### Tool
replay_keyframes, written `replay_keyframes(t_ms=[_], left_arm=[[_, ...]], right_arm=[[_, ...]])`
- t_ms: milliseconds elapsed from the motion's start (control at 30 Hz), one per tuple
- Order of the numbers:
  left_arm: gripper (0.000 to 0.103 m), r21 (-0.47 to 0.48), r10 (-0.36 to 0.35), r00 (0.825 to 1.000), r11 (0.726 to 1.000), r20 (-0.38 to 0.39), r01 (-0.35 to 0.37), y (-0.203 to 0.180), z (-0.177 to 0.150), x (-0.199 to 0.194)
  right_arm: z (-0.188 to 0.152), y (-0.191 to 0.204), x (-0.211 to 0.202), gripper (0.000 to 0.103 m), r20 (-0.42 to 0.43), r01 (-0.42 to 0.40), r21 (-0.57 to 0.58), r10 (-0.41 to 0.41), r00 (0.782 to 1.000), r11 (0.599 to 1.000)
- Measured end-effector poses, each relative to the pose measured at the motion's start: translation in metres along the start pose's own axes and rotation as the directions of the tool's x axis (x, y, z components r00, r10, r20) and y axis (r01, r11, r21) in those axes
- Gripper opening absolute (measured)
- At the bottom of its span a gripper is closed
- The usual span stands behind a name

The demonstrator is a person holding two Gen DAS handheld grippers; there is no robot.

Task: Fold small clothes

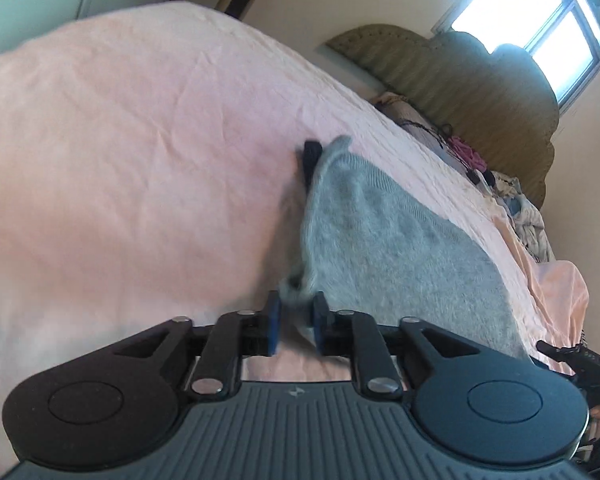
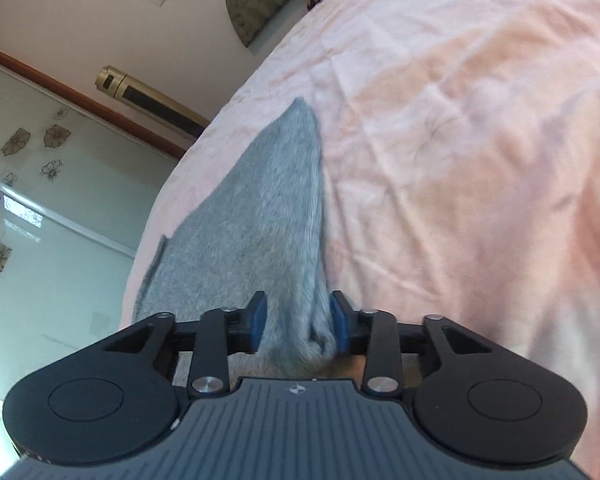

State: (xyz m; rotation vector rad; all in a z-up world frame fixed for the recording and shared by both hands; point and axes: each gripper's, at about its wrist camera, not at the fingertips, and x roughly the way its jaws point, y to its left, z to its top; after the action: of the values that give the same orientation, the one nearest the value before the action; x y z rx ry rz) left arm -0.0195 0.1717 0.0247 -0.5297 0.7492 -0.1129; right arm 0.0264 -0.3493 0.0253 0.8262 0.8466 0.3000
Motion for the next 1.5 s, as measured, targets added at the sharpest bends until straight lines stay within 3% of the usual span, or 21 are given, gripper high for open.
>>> replay_keyframes(t_ms=[33,100,133,267,367,500,567,600,633,667,767,833,933,967,1067,1133,1267,1367,1433,1467,1500], left_arm=[[0.051,0.03,0.037,0.998,0.999,0.05,-0.038,-0.005,0.012,-0.003],[0.076,0.132,0.084,0.98,0.985,0.178,-0.108,-0.023,0.036,0.0],[0.079,0.192,0.083,0.972,0.973,0.221,-0.126,-0.032,0.047,0.007],[0.079,0.38,0.08,0.982,0.914,0.174,-0.142,-0.061,0.087,0.079],[0.079,0.485,0.143,0.984,0.856,0.109,-0.179,-0.078,0.102,0.135],[0.079,0.536,0.19,0.979,0.821,0.07,-0.198,-0.091,0.109,0.18],[0.066,0.553,0.232,0.972,0.806,0.035,-0.212,-0.092,0.111,0.199],[0.031,0.554,0.224,0.975,0.811,0.007,-0.19,-0.091,0.111,0.203],[0.007,0.528,0.179,0.984,0.836,-0.005,-0.15,-0.089,0.114,0.201],[0.007,0.503,0.18,0.984,0.849,0.01,-0.161,-0.088,0.117,0.197],[0.006,0.433,0.199,0.979,0.879,0.053,-0.202,-0.079,0.125,0.186],[0.007,0.409,0.265,0.964,0.876,0.036,-0.256,-0.067,0.124,0.193],[0.015,0.386,0.247,0.967,0.887,0.062,-0.252,-0.062,0.121,0.181],[0.028,0.376,0.262,0.962,0.887,0.072,-0.269,-0.064,0.121,0.174],[0.047,0.329,0.287,0.937,0.882,0.197,-0.339,-0.072,0.124,0.141],[0.062,0.308,0.199,0.947,0.911,0.252,-0.273,-0.083,0.123,0.123],[0.067,0.42,0.135,0.983,0.89,0.123,-0.175,-0.117,0.097,0.148],[0.071,0.432,0.269,0.961,0.861,0.056,-0.267,-0.103,0.083,0.178],[0.075,0.457,0.215,0.967,0.852,0.139,-0.255,-0.083,0.068,0.17],[0.075,0.435,0.199,0.97,0.868,0.137,-0.239,-0.079,0.07,0.166],[0.076,0.427,0.207,0.969,0.87,0.138,-0.247,-0.078,0.072,0.167]], right_arm=[[0.009,0.001,-0.006,0.046,0.035,0.004,-0.016,-0.004,0.999,1.0],[0.035,0.009,-0.007,0.048,0.072,0.003,-0.054,0.001,0.997,0.999],[0.05,0.015,-0.001,0.051,0.08,0.004,-0.082,0.003,0.997,0.997],[0.105,0.034,0.051,0.059,0.074,0.03,-0.164,-0.018,0.997,0.986],[0.134,0.046,0.104,0.063,0.048,0.096,-0.214,-0.088,0.995,0.972],[0.15,0.059,0.16,0.063,-0.018,0.159,-0.277,-0.17,0.985,0.948],[0.15,0.063,0.177,0.063,-0.037,0.17,-0.313,-0.19,0.981,0.935],[0.148,0.065,0.183,0.059,-0.041,0.172,-0.338,-0.197,0.98,0.925],[0.145,0.068,0.187,0.037,-0.044,0.163,-0.365,-0.192,0.98,0.917],[0.144,0.069,0.19,0.018,-0.073,0.142,-0.375,-0.182,0.981,0.916],[0.139,0.082,0.183,0.015,-0.036,0.1,-0.416,-0.126,0.991,0.904],[0.142,0.083,0.176,0.014,-0.009,0.068,-0.391,-0.078,0.997,0.918],[0.144,0.068,0.186,0.021,0.015,0.165,-0.377,-0.172,0.985,0.912],[0.143,0.064,0.185,0.023,-0.003,0.154,-0.344,-0.166,0.986,0.926],[0.137,0.074,0.16,0.057,0.071,0.161,-0.336,-0.146,0.987,0.928],[0.13,0.091,0.138,0.063,0.168,0.181,-0.38,-0.125,0.978,0.907],[0.109,0.117,0.144,0.071,0.086,0.101,-0.444,-0.07,0.994,0.89],[0.092,0.114,0.177,0.074,0.082,0.203,-0.507,-0.187,0.979,0.838],[0.078,0.098,0.187,0.075,0.156,0.292,-0.575,-0.248,0.956,0.764],[0.072,0.093,0.183,0.075,0.179,0.29,-0.59,-0.228,0.957,0.754],[0.074,0.088,0.176,0.075,0.189,0.277,-0.553,-0.205,0.96,0.786]])
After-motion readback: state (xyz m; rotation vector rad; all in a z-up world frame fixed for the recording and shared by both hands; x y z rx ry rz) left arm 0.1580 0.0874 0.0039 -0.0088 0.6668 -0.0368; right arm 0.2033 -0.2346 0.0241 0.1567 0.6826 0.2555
